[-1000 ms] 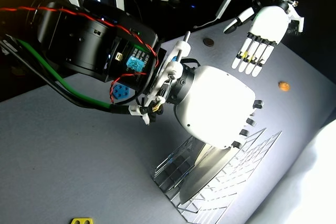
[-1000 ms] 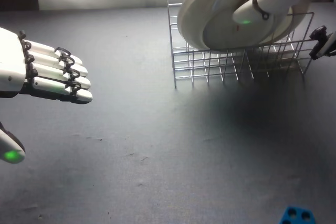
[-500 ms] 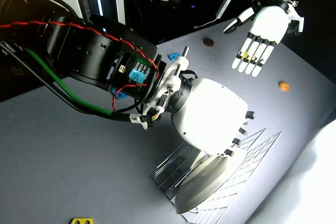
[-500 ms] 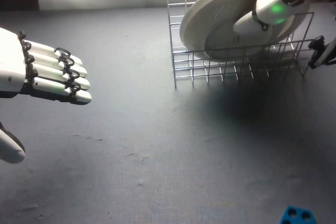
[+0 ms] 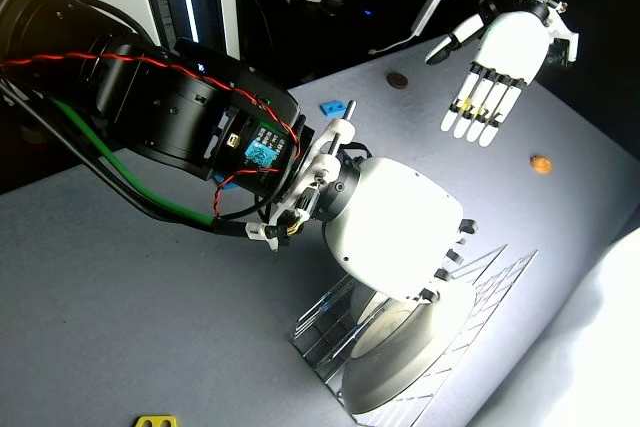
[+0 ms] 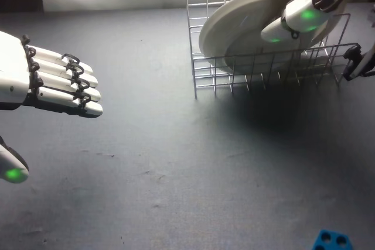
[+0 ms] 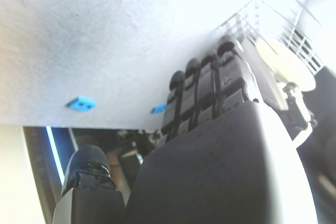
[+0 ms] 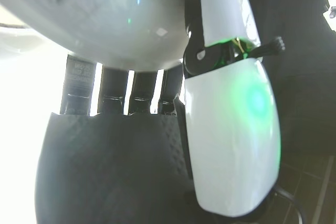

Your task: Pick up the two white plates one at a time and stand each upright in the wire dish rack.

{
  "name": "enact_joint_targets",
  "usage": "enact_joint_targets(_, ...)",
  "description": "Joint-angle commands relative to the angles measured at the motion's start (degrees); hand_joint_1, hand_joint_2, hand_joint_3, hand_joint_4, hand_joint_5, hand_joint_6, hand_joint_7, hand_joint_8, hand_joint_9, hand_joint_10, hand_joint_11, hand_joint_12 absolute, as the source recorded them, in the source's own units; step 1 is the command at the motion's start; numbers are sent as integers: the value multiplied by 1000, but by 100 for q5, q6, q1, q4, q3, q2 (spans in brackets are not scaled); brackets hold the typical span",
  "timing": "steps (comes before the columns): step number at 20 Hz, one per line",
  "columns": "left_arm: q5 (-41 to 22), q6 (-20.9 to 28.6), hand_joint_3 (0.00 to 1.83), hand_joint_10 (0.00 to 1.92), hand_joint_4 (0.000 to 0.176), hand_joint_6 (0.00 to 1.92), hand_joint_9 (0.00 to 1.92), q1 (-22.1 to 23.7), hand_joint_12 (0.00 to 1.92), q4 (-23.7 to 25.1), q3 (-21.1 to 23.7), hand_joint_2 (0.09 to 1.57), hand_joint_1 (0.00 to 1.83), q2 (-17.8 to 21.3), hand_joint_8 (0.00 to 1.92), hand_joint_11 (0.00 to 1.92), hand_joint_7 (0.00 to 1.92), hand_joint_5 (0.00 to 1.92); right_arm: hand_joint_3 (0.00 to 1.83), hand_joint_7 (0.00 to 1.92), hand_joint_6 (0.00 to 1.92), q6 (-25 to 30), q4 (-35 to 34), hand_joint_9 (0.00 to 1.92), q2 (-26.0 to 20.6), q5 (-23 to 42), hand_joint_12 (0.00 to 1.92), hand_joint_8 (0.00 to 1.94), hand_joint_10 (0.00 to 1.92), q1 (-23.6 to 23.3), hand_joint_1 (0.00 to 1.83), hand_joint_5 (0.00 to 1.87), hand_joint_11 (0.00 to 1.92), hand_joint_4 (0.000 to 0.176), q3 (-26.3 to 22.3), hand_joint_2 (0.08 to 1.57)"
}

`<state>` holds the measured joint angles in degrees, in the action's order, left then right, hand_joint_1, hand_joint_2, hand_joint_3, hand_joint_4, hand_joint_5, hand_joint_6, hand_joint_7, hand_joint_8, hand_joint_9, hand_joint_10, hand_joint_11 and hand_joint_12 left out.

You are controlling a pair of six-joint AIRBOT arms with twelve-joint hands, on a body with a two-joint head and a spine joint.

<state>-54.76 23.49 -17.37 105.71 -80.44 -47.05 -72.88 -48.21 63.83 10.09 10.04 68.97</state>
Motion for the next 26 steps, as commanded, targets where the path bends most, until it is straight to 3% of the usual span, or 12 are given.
enact_joint_targets(1, -41, 7, 2, 5, 0, 6, 24, 78, 2, -360, 6, 1062, 0, 15, 4, 4, 63, 71, 0, 1097, 912, 84, 14, 1069, -6, 561, 1191, 776, 976, -24, 1389, 989, 825, 0, 24, 1062)
enact_joint_targets(5, -59, 7, 5, 4, 0, 4, 27, 83, 4, -362, 5, 1071, 0, 15, 4, 5, 71, 74, 1, 1093, 900, 84, 15, 1047, 11, 580, 1204, 780, 1026, -1, 1388, 988, 805, 0, 23, 1066)
enact_joint_targets(6, -61, 7, 4, 3, 0, 2, 27, 82, 6, -362, 5, 1070, 0, 14, 3, 10, 67, 70, 1, 1104, 916, 84, 15, 1068, 12, 587, 1220, 827, 763, -1, 1269, 1006, 793, 0, 23, 1077)
enact_joint_targets(7, -65, 7, 4, 5, 0, 3, 32, 80, 9, -362, 7, 1071, 0, 12, 4, 16, 71, 72, 0, 1078, 987, 84, 15, 1078, 13, 592, 1258, 875, 635, -1, 1235, 970, 762, 4, 23, 1097)
enact_joint_targets(8, -67, 7, 2, 6, 0, 3, 35, 80, 12, -363, 10, 1066, 0, 12, 4, 21, 73, 73, 0, 1037, 1151, 84, 15, 1033, 14, 594, 1308, 990, 587, -1, 1224, 817, 703, 0, 23, 1143)
enact_joint_targets(9, -70, 7, 2, 2, 0, 1, 25, 80, 8, -364, 13, 1067, 0, 12, 1, 10, 65, 70, 0, 928, 765, 84, 15, 966, 14, 596, 1336, 707, 553, -1, 1143, 678, 631, 0, 22, 1107)
enact_joint_targets(10, -79, 7, 3, 0, 0, 0, 10, 86, 1, -367, 16, 1069, 0, 11, 0, 1, 46, 54, 0, 949, 552, 84, 15, 942, 14, 597, 1310, 517, 526, 1, 1112, 689, 612, 0, 22, 1081)
enact_joint_targets(13, -145, 7, 2, 5, 0, 4, 22, 90, 3, -409, 16, 1068, 0, 10, 6, 6, 57, 61, 0, 987, 285, 84, 15, 876, 14, 598, 1324, 252, 477, 7, 1096, 777, 541, 0, 22, 1054)
enact_joint_targets(20, -303, -14, 0, 0, 0, 0, 9, 151, 0, -517, 17, 1063, 0, -2, 0, 0, 45, 44, 0, 1047, 242, 84, 22, 910, 15, 607, 1308, 149, 430, -17, 1084, 838, 562, 0, 21, 1047)
enact_joint_targets(26, -335, -119, 2, 2, 0, 1, 18, 151, 0, -522, 28, 1066, 0, -1, 1, 0, 56, 46, 1, 964, 170, 83, 79, 759, 14, 606, 1408, 71, 496, -162, 969, 769, 378, 0, 15, 1061)
